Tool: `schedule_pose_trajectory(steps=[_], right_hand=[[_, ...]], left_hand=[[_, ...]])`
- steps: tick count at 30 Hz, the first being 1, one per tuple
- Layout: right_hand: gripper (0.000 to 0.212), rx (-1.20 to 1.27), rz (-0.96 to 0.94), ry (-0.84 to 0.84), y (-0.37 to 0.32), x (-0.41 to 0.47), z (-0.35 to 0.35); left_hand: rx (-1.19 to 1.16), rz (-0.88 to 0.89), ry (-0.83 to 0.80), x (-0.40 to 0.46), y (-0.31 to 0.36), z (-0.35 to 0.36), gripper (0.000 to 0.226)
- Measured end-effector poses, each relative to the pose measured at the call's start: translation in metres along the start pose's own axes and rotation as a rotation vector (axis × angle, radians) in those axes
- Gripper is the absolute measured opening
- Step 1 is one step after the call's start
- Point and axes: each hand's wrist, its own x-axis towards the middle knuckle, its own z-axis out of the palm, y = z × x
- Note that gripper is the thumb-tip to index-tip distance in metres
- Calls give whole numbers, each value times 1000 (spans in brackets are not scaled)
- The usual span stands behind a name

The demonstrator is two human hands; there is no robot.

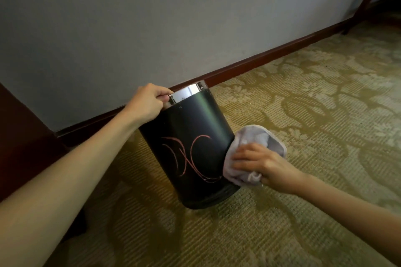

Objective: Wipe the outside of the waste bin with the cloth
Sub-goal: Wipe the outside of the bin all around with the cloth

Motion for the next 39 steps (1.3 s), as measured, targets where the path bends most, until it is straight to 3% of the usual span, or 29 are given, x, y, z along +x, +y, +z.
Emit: schedule_pose_trajectory(steps=[1,2,4,8,11,13,16,18,20,23,28,32,36,39], right_hand=[[28,-2,4,32,6,12,-7],[29,-10,17,103,12,28,-17],[49,-8,97,262,22,64,-36],[48,0,201,454,19,98,-47],[43,-29,172,352,4,75,-23],[28,-95,75,216,-6,42,0],[52,-142,-20,37,-16,-1,15],[58,-129,-40,-28,-13,-6,9],[51,-64,-1,16,-7,12,-5],[29,-54,128,237,2,57,-34],[39,-124,107,310,0,74,-36],[25,-208,2,210,-16,23,10],[46,-223,-17,10,-22,-24,26],[31,-146,38,37,-8,-11,4]], left_hand=[[3,21,1,-1,2,1,31],[7,41,3,-2,5,3,34],[23,80,-3,-4,12,8,32],[73,95,28,-6,18,14,26],[47,93,25,-3,11,8,26],[23,53,25,1,3,4,27],[-18,21,6,5,-1,4,28],[-45,50,-9,2,2,6,27],[-45,89,5,-1,9,12,27],[-17,102,9,-7,21,18,26],[-9,67,10,-9,25,18,26],[-23,65,8,-8,22,16,26],[-22,82,6,-3,29,19,25],[2,102,6,0,40,24,26]])
